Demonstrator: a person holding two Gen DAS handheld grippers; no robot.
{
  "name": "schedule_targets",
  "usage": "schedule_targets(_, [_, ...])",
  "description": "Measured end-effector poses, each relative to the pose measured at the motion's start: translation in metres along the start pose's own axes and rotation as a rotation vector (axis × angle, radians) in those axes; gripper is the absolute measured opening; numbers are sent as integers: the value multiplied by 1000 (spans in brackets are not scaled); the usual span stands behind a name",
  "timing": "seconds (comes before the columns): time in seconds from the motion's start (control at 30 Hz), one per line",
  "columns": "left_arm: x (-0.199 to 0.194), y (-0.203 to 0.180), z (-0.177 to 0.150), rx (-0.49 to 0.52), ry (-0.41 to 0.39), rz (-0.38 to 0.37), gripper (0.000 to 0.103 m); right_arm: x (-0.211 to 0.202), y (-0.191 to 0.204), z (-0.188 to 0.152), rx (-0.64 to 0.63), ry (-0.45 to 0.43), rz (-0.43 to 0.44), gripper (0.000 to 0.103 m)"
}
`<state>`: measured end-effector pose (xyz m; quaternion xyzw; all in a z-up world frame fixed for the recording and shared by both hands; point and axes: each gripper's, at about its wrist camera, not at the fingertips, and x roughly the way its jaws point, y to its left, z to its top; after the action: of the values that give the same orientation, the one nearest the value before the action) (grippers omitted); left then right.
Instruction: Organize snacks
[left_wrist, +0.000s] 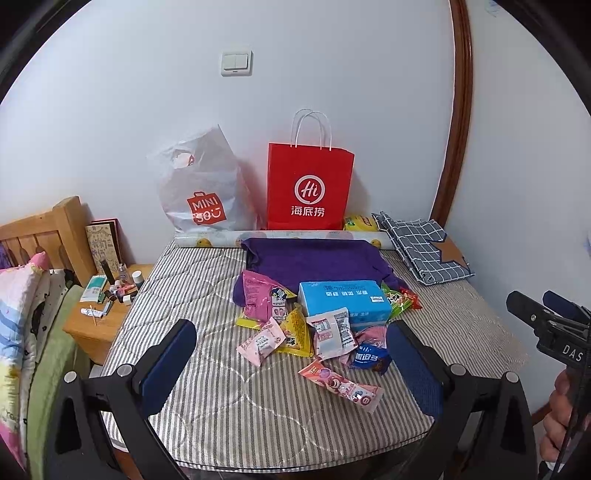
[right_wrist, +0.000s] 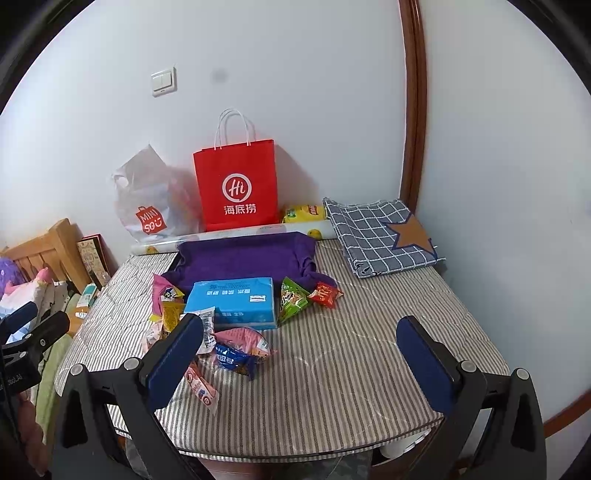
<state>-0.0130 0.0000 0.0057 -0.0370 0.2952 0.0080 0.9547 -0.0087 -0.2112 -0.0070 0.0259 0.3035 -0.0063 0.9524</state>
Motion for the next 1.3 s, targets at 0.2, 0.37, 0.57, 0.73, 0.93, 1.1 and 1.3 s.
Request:
schedule_targets(0.2, [-3, 0, -2, 0, -7, 3, 103, -3, 3, -1, -11, -3, 3, 103])
schedule_targets(0.37, [-4, 1, -1, -2, -7, 3, 103, -4, 2, -2, -5, 3, 5, 103])
schedule_targets(0.57, [-5, 0, -1, -7, -4, -5, 103, -2, 2, -5, -1, 10, 5, 103])
schedule_targets(0.73, [-6, -1, -1, -1, -7, -7, 103, -3, 1, -5, 3, 9, 8, 103])
schedule_targets(0.93, [-7, -4, 0, -2, -6, -8, 103, -5, 2, -4, 2, 4, 11, 103])
schedule_targets(1.1, [-7, -4, 0, -2, -4, -11, 103, -7, 1, -3, 5, -1, 12, 103])
schedule_targets(1.3, [-9, -5, 0, 0, -5, -13, 103, -8, 2, -3, 2, -5, 12, 103])
